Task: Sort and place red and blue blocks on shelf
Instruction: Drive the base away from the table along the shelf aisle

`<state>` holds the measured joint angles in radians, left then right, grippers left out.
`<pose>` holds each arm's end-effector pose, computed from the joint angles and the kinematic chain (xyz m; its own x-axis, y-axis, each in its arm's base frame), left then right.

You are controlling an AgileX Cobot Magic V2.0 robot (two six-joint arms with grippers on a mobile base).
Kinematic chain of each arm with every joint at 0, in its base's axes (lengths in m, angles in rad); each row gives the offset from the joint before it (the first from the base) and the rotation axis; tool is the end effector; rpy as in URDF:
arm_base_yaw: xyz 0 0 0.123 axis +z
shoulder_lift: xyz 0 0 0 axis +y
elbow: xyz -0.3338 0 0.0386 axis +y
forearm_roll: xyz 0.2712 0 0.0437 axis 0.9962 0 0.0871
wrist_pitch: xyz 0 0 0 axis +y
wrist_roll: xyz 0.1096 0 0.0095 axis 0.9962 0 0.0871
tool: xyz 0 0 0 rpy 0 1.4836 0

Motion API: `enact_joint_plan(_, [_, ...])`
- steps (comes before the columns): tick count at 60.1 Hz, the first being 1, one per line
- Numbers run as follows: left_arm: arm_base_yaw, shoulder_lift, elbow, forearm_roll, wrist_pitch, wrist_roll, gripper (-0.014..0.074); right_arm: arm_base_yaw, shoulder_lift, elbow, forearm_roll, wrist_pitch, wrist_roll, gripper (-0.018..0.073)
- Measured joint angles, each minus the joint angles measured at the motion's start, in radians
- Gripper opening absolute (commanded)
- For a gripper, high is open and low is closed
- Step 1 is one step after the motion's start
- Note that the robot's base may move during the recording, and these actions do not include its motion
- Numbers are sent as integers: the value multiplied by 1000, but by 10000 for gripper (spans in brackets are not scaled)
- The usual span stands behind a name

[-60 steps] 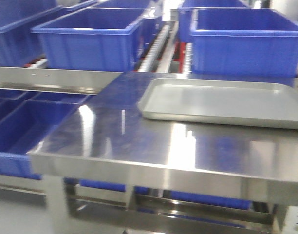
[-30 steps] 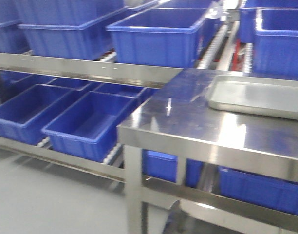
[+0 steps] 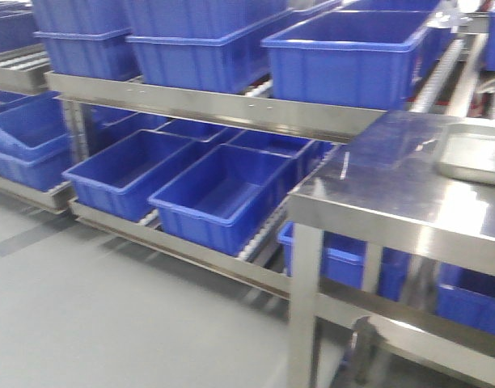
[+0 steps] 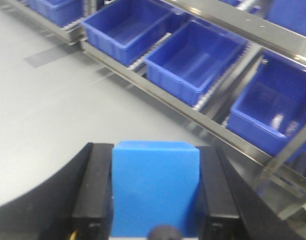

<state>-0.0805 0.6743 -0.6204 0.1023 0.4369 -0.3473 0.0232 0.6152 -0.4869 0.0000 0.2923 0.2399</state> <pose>0.1376 -0.0063 0.3476 -0.3873 -0.2211 -0.8950 -0.0587 0.9748 -0.2154 0.1281 0.0030 0.3197 -0.3233 0.2302 -0.9179 0.0552 0.9729 0.2245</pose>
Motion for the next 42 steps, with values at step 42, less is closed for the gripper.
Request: enact_joint_plan(42, [0,2,0,0,0,0,126,0,0,0,0,0,0,64])
